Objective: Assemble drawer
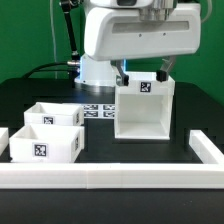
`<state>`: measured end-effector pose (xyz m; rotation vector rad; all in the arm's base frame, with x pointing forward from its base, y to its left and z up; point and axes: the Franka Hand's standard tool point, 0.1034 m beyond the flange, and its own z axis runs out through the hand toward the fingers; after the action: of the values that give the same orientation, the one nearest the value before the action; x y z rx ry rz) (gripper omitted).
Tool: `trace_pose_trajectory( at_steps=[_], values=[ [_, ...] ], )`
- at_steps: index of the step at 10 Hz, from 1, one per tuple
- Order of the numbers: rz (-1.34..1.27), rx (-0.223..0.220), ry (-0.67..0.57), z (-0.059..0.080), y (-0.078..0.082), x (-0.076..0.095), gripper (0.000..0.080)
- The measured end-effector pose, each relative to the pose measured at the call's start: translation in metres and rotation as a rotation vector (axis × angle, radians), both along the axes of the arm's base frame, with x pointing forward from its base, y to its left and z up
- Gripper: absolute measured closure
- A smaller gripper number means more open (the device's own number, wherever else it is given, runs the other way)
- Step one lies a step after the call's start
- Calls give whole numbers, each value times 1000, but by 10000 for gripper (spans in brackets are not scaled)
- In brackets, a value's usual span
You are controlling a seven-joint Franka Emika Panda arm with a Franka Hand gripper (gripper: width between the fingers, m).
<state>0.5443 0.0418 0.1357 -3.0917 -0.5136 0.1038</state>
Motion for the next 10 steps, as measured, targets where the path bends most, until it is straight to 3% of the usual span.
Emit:
trace_pose_trajectory(
  at_steps=[2,7,10],
  values=[
    [-137,-8,69,11,12,-17,150],
    [-150,3,73,11,13,-18,150],
    [-336,2,95,14,24,-57,150]
  ],
)
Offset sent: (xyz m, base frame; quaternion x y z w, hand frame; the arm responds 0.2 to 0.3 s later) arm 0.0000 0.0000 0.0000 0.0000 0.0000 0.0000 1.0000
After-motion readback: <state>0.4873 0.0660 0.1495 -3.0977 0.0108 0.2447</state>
